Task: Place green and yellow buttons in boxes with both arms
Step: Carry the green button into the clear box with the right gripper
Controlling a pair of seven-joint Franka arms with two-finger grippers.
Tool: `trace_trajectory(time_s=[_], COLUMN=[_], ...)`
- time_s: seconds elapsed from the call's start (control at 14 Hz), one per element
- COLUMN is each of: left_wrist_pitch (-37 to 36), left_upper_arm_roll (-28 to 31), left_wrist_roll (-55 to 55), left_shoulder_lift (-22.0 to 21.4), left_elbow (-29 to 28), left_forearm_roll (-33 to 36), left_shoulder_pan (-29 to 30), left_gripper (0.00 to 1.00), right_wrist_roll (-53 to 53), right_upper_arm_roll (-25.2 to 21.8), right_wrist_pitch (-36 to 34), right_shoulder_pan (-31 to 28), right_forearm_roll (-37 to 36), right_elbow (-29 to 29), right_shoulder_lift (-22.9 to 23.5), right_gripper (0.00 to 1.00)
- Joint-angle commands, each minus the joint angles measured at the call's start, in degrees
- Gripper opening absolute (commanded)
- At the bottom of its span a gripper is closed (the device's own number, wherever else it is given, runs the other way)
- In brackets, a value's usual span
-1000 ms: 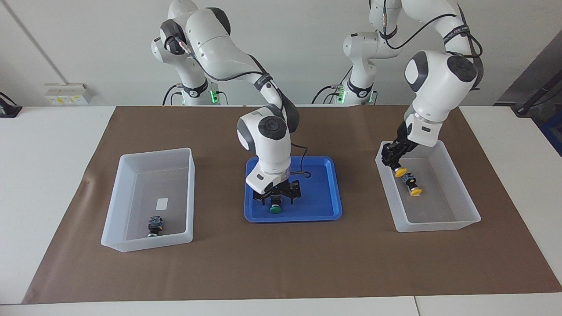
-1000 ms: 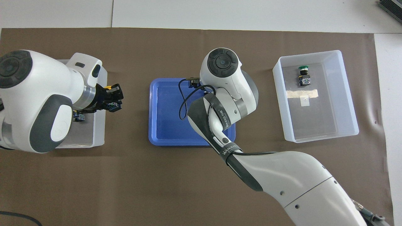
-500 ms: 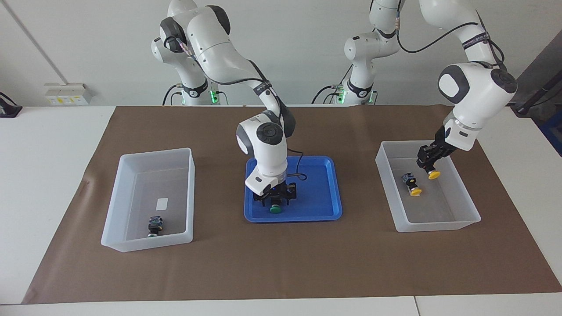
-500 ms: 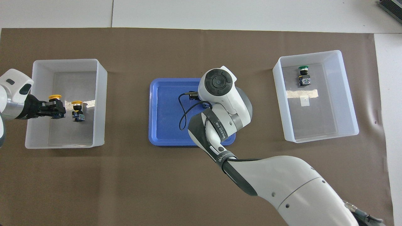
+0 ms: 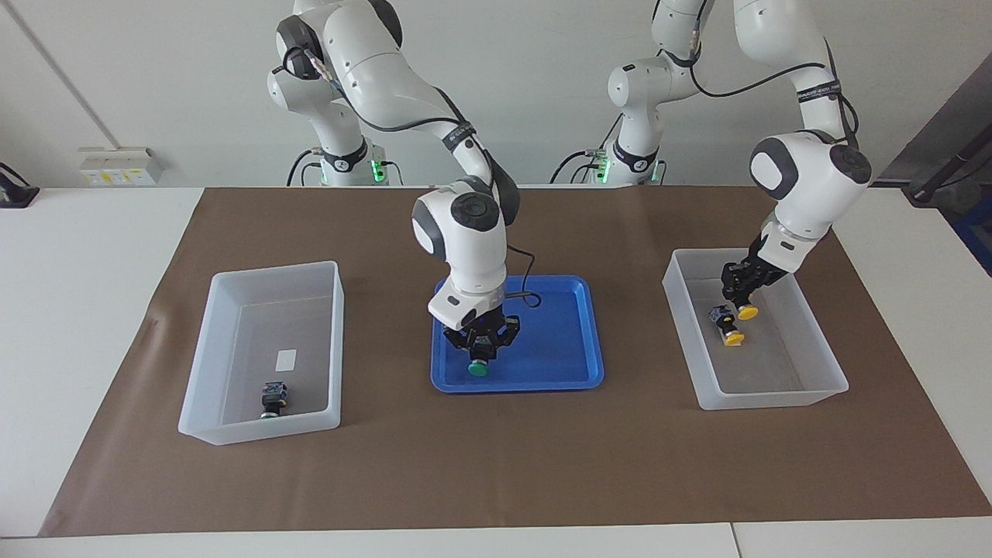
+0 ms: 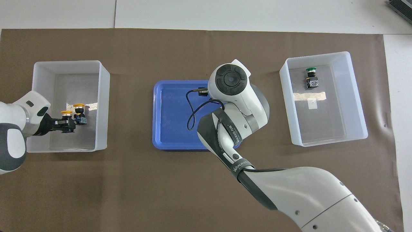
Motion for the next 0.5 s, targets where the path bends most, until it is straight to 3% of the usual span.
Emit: trace_trajectory(time_s=[0.0, 0.07, 0.43], left_wrist_pitch=[1.88, 1.88, -0.66], left_upper_arm_roll=[-0.4, -0.4, -0.49], left_wrist_roll=[2.59, 2.59, 1.97], left_shoulder_lift=[-0.85, -0.85, -0.5], left_elbow=[-1.78, -1.7, 2.68], left_forearm_roll=[-1.14, -1.14, -1.06], left_shoulder_pan=[1.42, 1.42, 0.37], left_gripper=[0.61, 1.0, 1.0], right_wrist_roll=[-0.09, -1.93, -15.28], right_upper_arm_roll=[0.72, 0.72, 0.72], right_wrist_pitch=[-3.74, -5.15, -10.08], right_shoulder_pan=[-4.56, -5.97, -14.05], right_forearm_roll=[-0.83, -0.48, -0.3], right_elbow=[-2.51, -2.51, -2.51], right_shoulder_lift=[-7.07, -8.48, -10.87], right_gripper=[0.0, 0.0, 0.0])
